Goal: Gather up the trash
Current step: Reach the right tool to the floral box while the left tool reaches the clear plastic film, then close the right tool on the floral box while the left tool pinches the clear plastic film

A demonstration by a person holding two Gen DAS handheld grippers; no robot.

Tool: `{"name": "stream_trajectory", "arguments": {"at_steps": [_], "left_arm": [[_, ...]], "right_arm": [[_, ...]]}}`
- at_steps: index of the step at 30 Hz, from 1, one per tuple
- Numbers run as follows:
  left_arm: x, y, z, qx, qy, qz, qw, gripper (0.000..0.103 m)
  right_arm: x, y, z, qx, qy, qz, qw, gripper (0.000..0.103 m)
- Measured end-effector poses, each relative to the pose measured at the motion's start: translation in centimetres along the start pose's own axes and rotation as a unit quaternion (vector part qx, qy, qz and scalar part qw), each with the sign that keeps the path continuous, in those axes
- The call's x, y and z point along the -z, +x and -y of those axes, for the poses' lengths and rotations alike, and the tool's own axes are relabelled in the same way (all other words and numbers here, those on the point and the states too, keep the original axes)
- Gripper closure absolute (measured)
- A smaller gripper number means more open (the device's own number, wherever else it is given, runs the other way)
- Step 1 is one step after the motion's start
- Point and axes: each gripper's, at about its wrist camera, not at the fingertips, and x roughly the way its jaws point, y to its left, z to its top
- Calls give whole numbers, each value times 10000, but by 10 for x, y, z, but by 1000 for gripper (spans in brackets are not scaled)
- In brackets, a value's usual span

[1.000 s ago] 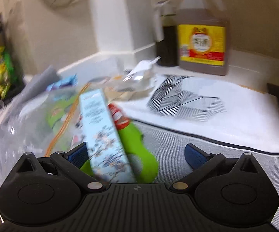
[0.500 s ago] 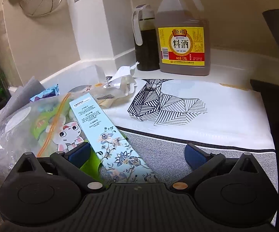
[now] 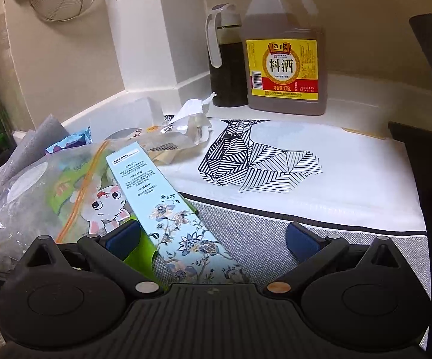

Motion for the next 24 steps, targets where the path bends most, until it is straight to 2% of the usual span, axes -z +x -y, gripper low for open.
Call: {"name": "stream_trajectory", "arguments": {"at_steps": [5, 6, 7, 8, 9, 10, 11, 12, 13, 18, 24], "left_arm": [[-3, -3, 2, 104, 99, -156, 9998, 0], [-3, -4, 3, 105, 129, -154, 9997, 0], [-3, -6, 5, 93, 152, -112, 9998, 6], [-2, -9, 5, 73, 178, -48, 9998, 14], [-2, -13, 6, 64, 206, 11, 9998, 39], [-2, -16, 6, 81, 205, 26, 9998, 62], [-3, -20, 5, 134, 183, 25, 9997, 74], [-2, -24, 3, 197, 156, 39, 9997, 94], [-2, -28, 2, 236, 124, 85, 9996, 97], [3, -55, -15, 348, -7, 434, 9984, 99], [-3, -94, -42, 689, -441, 753, 9938, 99]], "right_arm": [[1, -2, -3, -206, -80, 52, 9997, 12], [1, -2, -3, -273, -60, 43, 9996, 18], [1, -3, -2, -365, -34, 46, 9993, 28], [1, -4, -2, -462, -13, 60, 9989, 36], [2, -5, -1, -529, 0, 84, 9986, 53], [2, -6, -2, -525, 3, 119, 9986, 63], [2, -8, -1, -527, 19, 163, 9985, 67], [2, -9, 0, -561, 56, 232, 9981, 72], [2, -12, 1, -577, 95, 339, 9977, 72], [-1, -28, 6, -486, 235, 997, 9936, 72], [-4, -30, 14, -427, 508, 1125, 9914, 72]]}}
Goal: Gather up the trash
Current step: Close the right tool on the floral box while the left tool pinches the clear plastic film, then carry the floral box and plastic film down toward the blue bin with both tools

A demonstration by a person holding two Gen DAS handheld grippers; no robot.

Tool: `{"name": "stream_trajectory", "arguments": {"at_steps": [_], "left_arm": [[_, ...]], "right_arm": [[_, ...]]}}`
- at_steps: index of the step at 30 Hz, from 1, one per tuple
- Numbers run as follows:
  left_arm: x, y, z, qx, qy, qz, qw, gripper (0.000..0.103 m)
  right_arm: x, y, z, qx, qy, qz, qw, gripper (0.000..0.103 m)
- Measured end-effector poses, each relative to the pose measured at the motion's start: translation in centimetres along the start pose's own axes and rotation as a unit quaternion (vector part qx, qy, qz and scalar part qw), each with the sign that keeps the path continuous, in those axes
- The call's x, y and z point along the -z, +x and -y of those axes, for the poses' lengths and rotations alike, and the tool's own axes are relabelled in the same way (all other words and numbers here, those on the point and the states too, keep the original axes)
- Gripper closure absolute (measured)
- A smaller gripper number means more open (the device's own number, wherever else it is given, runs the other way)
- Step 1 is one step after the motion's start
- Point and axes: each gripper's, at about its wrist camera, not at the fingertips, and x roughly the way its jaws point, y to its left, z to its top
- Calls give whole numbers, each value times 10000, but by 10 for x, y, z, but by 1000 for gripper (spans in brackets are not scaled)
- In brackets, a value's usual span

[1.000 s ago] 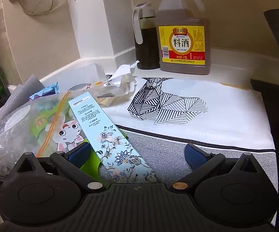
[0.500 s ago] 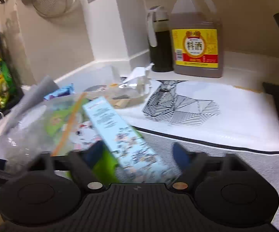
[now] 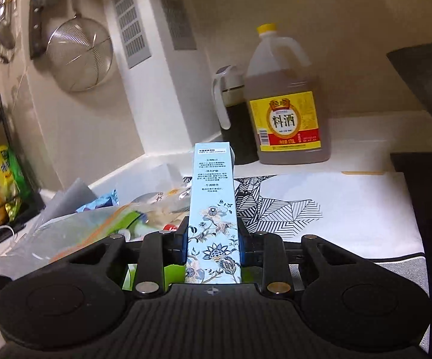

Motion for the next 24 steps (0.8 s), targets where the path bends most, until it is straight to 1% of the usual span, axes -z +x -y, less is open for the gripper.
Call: {"name": "stream_trajectory", "arguments": {"at_steps": [3, 7, 11, 14, 16, 19, 22, 24], "left_arm": [[-9, -18, -3, 146, -111, 193, 9996, 99], [-16, -37, -2, 176, -127, 412, 9989, 99], [-18, -58, -2, 242, -166, 599, 9978, 99], [-15, -79, -4, 192, -136, 791, 9966, 99], [-9, -94, -7, 166, -134, 886, 9958, 99], [11, -119, -15, 162, -127, 959, 9952, 99], [40, -141, -28, -10, -112, 909, 9958, 99], [60, -153, -40, -191, -149, 839, 9962, 99]], "right_arm": [[1, 1, 0, -3, 14, -7, 10000, 72], [1, -1, 0, -6, 33, 48, 10000, 72], [0, -6, 1, -62, 72, 239, 9997, 72], [0, -11, 0, -100, 53, 426, 9990, 72], [0, -13, -1, -128, 15, 493, 9987, 72], [0, -12, 0, -185, 14, 506, 9985, 72], [1, -12, 2, -220, 89, 487, 9985, 72], [2, -10, 3, -236, 132, 456, 9986, 72]]}}
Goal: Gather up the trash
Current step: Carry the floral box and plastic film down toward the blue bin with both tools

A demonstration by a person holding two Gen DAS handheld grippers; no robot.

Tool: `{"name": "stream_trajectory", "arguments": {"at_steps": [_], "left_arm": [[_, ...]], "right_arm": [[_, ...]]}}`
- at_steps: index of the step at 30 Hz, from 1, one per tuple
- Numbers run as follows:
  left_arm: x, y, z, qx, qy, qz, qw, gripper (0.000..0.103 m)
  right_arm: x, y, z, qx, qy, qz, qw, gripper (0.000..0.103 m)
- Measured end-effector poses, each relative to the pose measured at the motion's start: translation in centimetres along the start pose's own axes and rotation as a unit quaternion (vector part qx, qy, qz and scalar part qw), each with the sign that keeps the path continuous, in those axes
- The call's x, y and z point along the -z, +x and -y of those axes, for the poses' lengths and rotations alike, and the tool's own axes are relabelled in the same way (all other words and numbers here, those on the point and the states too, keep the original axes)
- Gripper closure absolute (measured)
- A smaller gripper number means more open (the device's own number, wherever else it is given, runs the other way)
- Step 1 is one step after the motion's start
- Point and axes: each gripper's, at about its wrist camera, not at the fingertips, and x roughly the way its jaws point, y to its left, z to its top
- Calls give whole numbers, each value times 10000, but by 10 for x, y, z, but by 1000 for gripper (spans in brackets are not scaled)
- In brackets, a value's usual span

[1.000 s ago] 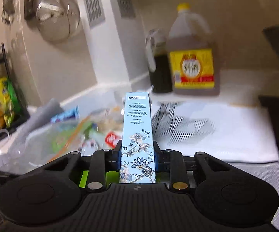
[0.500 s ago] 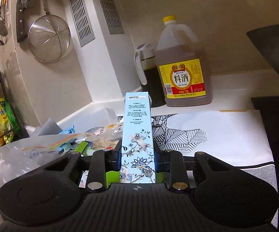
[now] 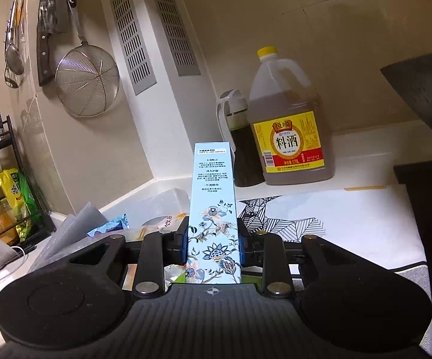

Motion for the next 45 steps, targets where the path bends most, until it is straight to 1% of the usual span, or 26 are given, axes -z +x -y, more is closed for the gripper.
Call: {"name": "stream_trajectory", "arguments": {"at_steps": [3, 5, 7, 10, 13, 15, 18, 20, 23, 25, 29, 32, 34, 36, 41, 45], "left_arm": [[24, -19, -22, -257, -172, -90, 9995, 99], [37, -32, -37, -354, -359, -70, 9987, 99], [49, -43, -48, -341, -476, -63, 9983, 99], [65, -55, -59, -352, -544, -34, 9979, 99], [81, -62, -68, -281, -665, -99, 9973, 99], [92, -66, -72, -269, -702, -152, 9971, 99], [112, -69, -73, -340, -665, -221, 9970, 99], [127, -67, -73, -347, -660, -366, 9965, 99], [147, -61, -72, -422, -633, -614, 9952, 99], [161, -57, -67, -428, -549, -748, 9948, 99], [186, -46, -60, -312, -516, -945, 9937, 99], [201, -40, -58, -282, -510, -1100, 9922, 99], [208, -38, -56, -297, -455, -1177, 9916, 99], [210, -36, -56, -317, -422, -1233, 9910, 99], [212, -35, -56, -441, -323, -1206, 9912, 99], [214, -31, -54, -412, -285, -1293, 9903, 99]], "right_arm": [[1, 1, 5, -92, 160, -36, 9998, 72], [1, -3, 5, 71, 192, -12, 9998, 72], [-1, -15, 1, 171, 138, -12, 9998, 72], [-5, -46, -9, -14, 47, -34, 10000, 72], [-7, -90, -25, -275, -171, 65, 9995, 72], [-5, -121, -34, -503, -266, 20, 9984, 72], [7, -163, -46, -830, -341, -208, 9957, 72], [21, -186, -56, -1008, -480, -438, 9928, 72], [45, -211, -74, -1188, -819, -757, 9866, 72], [63, -224, -87, -1254, -1068, -891, 9823, 72], [100, -228, -107, -1441, -1308, -1543, 9687, 72], [126, -227, -119, -1414, -1550, -1873, 9596, 72], [136, -227, -125, -1478, -1603, -2073, 9537, 72], [142, -227, -130, -1507, -1684, -2184, 9493, 72], [145, -222, -135, -1483, -1732, -2339, 9451, 72], [148, -218, -136, -1476, -1773, -2457, 9415, 72]]}}
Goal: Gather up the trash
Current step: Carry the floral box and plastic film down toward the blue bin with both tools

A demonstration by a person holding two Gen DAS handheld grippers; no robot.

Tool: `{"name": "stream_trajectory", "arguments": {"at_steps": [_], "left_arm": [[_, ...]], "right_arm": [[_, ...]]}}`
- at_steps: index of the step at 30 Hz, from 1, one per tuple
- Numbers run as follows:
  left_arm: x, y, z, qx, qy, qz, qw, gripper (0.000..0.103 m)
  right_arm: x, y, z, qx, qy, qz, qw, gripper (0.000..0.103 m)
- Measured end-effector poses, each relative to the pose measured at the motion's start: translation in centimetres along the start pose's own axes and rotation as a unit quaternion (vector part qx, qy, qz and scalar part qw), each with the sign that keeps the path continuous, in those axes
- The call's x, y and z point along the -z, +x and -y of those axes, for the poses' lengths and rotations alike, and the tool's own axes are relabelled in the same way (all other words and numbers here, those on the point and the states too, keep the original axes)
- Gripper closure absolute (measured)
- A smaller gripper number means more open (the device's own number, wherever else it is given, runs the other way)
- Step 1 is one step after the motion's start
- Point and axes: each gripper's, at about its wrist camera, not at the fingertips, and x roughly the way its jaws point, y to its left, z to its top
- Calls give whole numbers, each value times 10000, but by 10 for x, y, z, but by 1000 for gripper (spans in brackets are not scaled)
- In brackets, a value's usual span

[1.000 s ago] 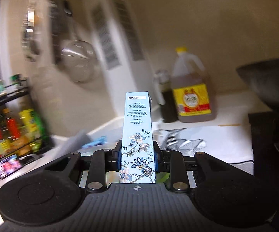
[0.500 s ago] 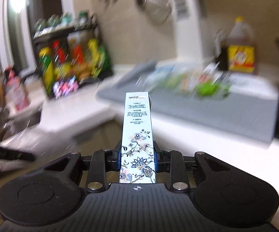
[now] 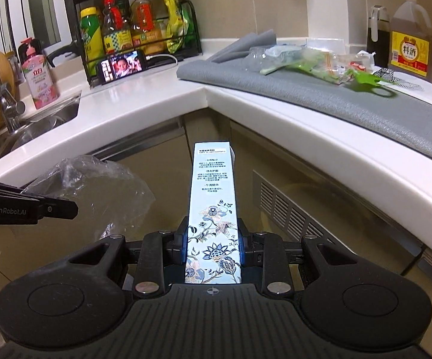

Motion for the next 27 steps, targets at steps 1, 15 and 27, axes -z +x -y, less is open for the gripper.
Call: {"name": "stream_trajectory", "arguments": {"at_steps": [1, 15, 27], "left_arm": [[0, 1, 0, 7, 12, -12, 10000, 99], [0, 4, 8, 8, 129, -47, 9999, 99], [0, 11, 10, 28, 214, -134, 9997, 99]], "right_arm": [[1, 1, -1, -2, -16, -29, 10000, 72], [5, 5, 0, 8, -16, -164, 9999, 72], [5, 12, 0, 44, -52, -261, 9996, 72]]}}
